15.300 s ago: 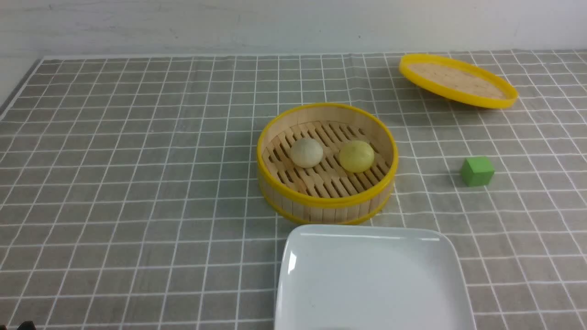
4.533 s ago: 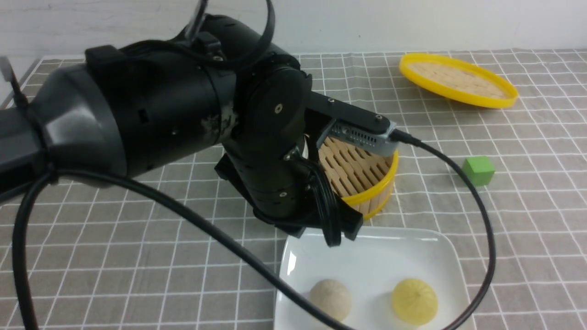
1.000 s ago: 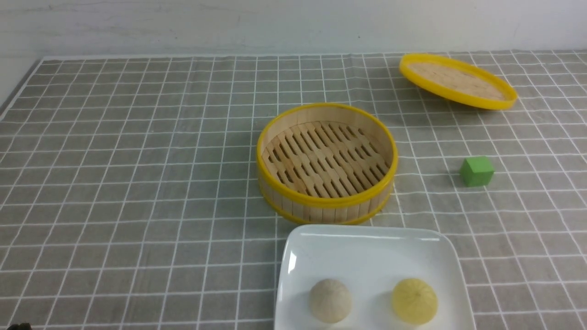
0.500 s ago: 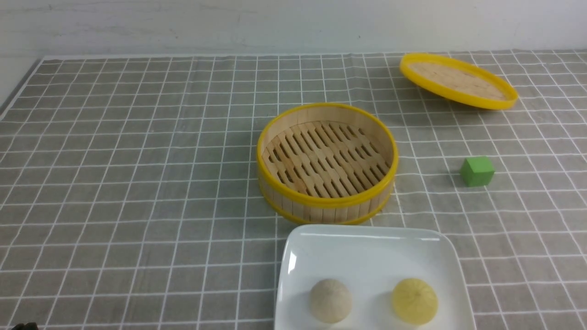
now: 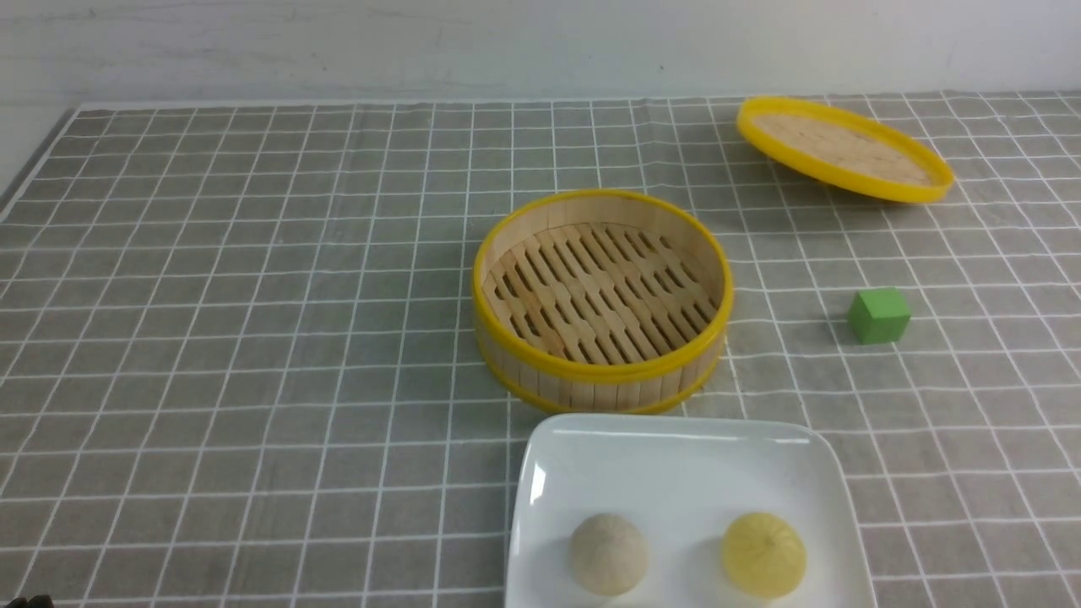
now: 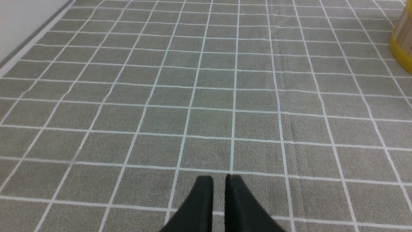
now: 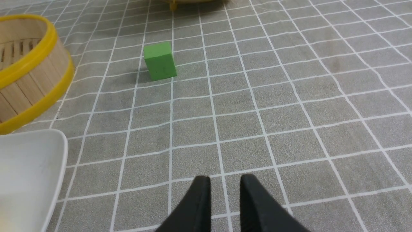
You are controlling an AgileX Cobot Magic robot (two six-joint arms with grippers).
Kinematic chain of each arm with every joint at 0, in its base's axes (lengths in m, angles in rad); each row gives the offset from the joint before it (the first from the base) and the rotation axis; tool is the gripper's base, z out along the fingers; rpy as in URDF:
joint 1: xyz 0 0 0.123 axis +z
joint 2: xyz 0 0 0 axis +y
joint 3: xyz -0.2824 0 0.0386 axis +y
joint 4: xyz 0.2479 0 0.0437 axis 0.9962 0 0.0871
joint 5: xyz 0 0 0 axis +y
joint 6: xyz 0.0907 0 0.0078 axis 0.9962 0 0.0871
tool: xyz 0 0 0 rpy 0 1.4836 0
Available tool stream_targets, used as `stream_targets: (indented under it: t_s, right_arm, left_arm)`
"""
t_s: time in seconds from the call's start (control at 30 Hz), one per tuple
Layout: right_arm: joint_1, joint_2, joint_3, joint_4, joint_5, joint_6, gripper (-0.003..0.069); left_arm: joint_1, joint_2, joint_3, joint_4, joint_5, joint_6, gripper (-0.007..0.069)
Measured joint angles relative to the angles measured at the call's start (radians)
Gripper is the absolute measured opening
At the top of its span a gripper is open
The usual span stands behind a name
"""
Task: Put the steamed buns into the plate on the grey tablecloth.
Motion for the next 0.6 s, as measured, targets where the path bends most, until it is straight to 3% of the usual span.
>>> stream_targets:
  t_s: [0.6]
  right_arm:
    - [0.0, 0.0, 0.0, 0.0, 0.0, 0.0, 0.0174]
  left_arm:
    - [0.0, 0.0, 0.0, 0.001, 0.0, 0.0, 0.0108]
